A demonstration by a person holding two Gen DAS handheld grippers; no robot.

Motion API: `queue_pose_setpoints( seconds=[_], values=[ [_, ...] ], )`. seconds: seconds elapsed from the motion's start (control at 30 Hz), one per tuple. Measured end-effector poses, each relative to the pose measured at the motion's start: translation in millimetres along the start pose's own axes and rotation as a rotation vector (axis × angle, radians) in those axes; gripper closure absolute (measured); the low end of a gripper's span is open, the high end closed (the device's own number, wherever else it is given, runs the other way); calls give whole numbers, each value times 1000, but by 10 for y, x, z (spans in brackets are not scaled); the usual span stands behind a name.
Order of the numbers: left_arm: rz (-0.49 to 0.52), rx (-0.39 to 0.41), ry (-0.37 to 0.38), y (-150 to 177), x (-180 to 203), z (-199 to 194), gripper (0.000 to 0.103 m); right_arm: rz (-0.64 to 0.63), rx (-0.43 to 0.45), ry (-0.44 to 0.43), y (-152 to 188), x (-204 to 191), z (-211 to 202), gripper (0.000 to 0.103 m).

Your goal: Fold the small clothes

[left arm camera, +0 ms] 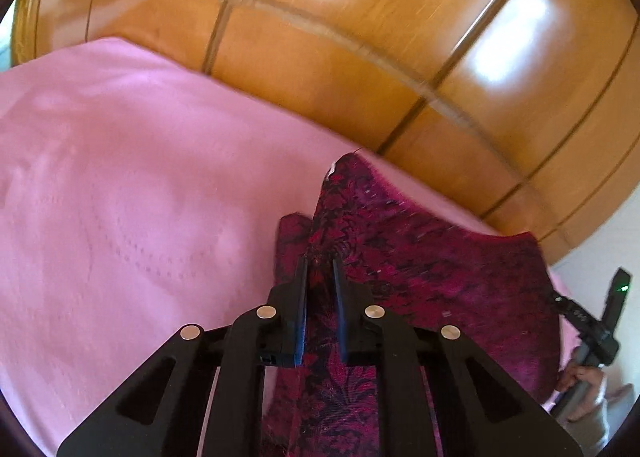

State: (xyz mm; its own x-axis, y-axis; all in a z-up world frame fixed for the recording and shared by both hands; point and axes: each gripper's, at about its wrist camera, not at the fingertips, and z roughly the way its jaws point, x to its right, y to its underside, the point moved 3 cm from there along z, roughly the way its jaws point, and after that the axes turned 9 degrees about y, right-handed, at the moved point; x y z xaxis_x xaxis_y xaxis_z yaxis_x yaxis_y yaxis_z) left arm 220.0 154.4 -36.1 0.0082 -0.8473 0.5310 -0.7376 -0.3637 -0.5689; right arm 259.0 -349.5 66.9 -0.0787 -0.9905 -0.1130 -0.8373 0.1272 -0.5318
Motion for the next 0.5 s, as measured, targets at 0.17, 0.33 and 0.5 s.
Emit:
queue_pose_setpoints(
  seconds=[0.17, 0.33, 0.5],
  values=[
    [52, -11, -129, 89, 10, 71, 80, -41, -73, 86, 233, -35, 379, 84],
    [140, 86, -197, 157, 252, -243, 54, -32, -40, 100, 204, 6, 224, 54],
    [235, 156, -219, 274, 561, -434, 47, -89, 87, 85, 181, -326, -177, 44]
  ],
)
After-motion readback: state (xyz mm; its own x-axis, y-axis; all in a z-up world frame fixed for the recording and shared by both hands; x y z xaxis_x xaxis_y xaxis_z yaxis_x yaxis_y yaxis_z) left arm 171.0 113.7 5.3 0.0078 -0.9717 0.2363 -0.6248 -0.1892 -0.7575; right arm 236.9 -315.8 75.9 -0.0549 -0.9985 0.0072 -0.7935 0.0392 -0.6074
